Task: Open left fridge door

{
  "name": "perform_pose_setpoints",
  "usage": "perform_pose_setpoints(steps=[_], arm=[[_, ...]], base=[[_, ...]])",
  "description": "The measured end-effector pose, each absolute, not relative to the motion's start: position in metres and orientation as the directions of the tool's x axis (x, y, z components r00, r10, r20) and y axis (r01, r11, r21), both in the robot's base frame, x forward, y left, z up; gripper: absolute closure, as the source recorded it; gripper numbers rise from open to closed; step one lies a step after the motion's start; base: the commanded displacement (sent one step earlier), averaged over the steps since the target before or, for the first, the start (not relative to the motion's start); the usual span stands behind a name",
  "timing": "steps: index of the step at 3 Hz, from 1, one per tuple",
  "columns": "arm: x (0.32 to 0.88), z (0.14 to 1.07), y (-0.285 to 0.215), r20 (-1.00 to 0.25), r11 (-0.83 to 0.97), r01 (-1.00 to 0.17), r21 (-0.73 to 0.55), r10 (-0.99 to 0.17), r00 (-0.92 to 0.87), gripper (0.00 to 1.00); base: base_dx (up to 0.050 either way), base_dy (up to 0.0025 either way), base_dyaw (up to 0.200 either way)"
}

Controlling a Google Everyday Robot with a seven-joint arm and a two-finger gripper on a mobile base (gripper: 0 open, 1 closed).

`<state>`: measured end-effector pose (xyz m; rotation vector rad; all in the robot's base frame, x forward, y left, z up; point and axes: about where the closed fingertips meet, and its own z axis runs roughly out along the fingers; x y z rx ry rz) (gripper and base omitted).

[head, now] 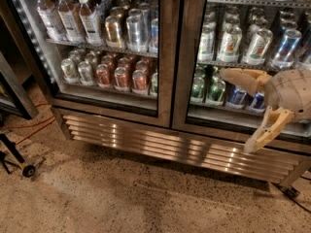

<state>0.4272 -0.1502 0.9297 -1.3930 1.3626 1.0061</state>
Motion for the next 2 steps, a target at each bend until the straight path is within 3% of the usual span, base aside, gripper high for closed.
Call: perform_pose_setpoints(steps=[2], arm=[[0.4294, 0.9304, -0.1514, -0.980, 0.073, -0.996, -0.042, -0.199, 0.027, 0.00]], base=[[0.000, 0.00000, 0.000]])
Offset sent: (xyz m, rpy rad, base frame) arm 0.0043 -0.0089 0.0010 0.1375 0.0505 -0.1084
